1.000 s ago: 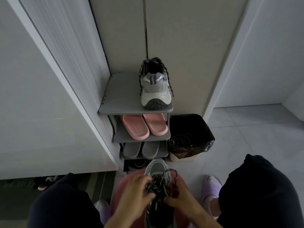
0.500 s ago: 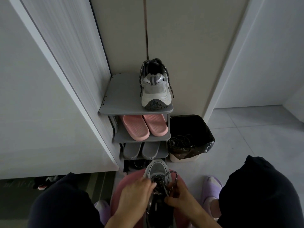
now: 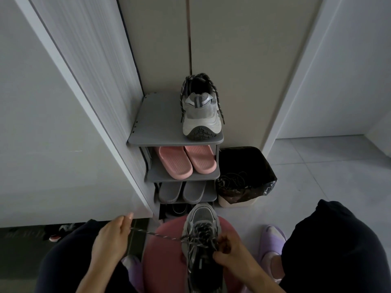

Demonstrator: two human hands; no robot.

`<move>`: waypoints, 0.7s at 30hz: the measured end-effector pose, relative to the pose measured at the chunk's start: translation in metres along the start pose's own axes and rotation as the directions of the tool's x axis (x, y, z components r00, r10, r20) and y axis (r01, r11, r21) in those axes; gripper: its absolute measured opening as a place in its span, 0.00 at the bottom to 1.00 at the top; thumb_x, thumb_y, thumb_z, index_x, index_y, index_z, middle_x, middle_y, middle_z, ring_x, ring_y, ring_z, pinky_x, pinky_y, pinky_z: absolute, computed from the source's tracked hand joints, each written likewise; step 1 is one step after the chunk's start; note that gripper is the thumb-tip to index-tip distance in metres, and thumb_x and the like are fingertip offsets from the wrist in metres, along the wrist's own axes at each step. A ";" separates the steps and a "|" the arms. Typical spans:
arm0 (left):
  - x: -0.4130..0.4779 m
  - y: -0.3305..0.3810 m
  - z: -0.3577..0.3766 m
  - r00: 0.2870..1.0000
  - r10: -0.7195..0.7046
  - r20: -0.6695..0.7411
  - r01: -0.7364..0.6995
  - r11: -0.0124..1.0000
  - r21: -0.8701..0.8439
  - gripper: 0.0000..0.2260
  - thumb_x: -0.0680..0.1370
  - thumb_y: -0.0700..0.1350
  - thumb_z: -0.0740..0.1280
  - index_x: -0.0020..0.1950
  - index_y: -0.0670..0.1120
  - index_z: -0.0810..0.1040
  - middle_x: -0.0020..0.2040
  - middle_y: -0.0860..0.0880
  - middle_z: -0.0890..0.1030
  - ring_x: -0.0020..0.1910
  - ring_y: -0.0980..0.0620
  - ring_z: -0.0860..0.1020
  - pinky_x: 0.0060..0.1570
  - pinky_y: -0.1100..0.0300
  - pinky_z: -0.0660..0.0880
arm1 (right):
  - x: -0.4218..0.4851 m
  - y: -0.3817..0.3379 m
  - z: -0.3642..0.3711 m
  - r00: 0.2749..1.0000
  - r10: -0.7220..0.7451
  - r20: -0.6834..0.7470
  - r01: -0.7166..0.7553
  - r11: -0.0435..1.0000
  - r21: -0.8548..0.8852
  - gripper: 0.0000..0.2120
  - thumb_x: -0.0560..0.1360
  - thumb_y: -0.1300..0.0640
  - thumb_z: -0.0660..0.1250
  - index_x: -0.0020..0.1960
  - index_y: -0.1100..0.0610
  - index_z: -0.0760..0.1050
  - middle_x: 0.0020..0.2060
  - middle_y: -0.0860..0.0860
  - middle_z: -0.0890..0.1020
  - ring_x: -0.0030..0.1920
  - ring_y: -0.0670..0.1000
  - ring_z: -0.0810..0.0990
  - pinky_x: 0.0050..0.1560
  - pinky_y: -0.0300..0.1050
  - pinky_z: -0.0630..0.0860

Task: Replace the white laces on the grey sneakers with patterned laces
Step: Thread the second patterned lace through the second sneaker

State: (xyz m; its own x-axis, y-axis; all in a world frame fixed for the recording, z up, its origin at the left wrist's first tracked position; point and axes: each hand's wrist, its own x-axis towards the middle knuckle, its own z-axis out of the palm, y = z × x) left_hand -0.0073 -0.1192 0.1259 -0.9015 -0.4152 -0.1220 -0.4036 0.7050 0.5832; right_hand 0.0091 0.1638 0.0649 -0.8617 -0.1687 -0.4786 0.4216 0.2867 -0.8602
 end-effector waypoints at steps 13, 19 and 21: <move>-0.009 0.014 0.002 0.960 0.186 0.209 -0.251 0.905 0.343 0.08 0.73 0.53 0.68 0.45 0.50 0.74 0.46 0.52 0.75 0.46 0.51 0.76 0.45 0.58 0.71 | 0.000 -0.003 0.000 0.998 -0.052 0.025 0.054 0.995 -0.079 0.11 0.67 0.63 0.72 0.41 0.54 0.70 0.31 0.47 0.73 0.32 0.43 0.70 0.35 0.34 0.69; -0.055 0.054 0.056 0.724 0.514 0.460 -0.587 0.810 0.018 0.12 0.73 0.53 0.69 0.54 0.53 0.77 0.49 0.58 0.76 0.49 0.61 0.73 0.53 0.66 0.66 | 0.001 -0.005 0.000 0.992 -0.129 -0.001 0.127 0.979 -0.157 0.13 0.67 0.61 0.74 0.41 0.54 0.69 0.30 0.46 0.72 0.29 0.39 0.68 0.33 0.32 0.66; -0.059 0.057 0.065 0.734 0.513 0.444 -0.584 0.811 0.029 0.09 0.73 0.51 0.68 0.51 0.50 0.76 0.42 0.59 0.73 0.45 0.60 0.71 0.46 0.69 0.62 | 0.001 -0.005 0.000 0.990 -0.138 -0.007 0.135 0.976 -0.169 0.12 0.67 0.62 0.73 0.41 0.54 0.69 0.30 0.47 0.72 0.28 0.39 0.69 0.33 0.32 0.66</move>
State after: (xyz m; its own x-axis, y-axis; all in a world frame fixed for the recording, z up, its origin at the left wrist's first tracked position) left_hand 0.0128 -0.0168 0.1139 -0.9385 0.3123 -0.1473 0.1946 0.8308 0.5215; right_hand 0.0064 0.1624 0.0686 -0.9136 -0.2000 -0.3540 0.2477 0.4167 -0.8747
